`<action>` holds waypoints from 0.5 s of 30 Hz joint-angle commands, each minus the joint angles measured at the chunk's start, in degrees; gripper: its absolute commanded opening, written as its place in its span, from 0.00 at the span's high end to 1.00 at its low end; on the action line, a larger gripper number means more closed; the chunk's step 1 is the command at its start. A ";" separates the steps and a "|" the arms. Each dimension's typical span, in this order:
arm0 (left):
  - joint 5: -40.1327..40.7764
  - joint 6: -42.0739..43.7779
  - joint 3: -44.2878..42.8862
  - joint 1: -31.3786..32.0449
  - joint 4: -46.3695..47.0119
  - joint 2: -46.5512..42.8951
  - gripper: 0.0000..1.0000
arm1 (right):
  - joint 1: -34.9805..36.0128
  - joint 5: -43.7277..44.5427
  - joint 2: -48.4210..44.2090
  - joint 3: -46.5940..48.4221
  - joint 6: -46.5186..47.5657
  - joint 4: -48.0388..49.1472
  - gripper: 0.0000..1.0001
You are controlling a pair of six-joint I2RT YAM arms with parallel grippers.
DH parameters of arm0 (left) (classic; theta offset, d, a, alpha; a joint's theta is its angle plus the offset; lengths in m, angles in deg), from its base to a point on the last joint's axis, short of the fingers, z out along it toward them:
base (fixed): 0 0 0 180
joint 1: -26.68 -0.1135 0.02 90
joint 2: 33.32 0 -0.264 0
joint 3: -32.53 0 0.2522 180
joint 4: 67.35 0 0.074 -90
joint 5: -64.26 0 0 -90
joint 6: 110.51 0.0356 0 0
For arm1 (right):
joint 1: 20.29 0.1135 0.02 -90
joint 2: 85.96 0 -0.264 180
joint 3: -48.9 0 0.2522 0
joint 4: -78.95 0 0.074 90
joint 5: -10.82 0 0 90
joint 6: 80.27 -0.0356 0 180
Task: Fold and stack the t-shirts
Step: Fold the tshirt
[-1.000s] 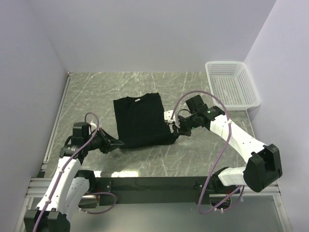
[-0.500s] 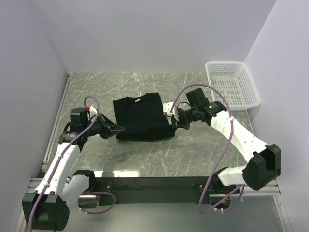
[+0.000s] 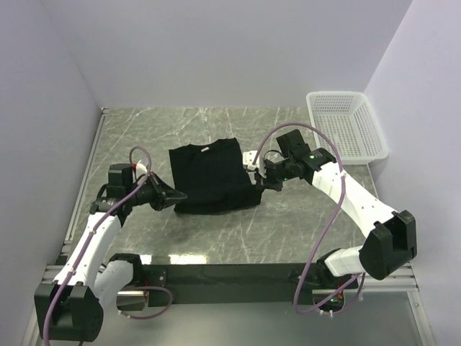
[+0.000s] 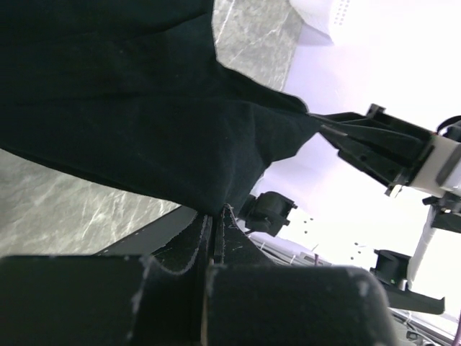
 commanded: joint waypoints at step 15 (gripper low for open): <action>2.54 1.23 -4.85 -0.13 3.84 4.58 0.99 | -0.90 2.20 6.59 8.70 -1.81 2.83 1.00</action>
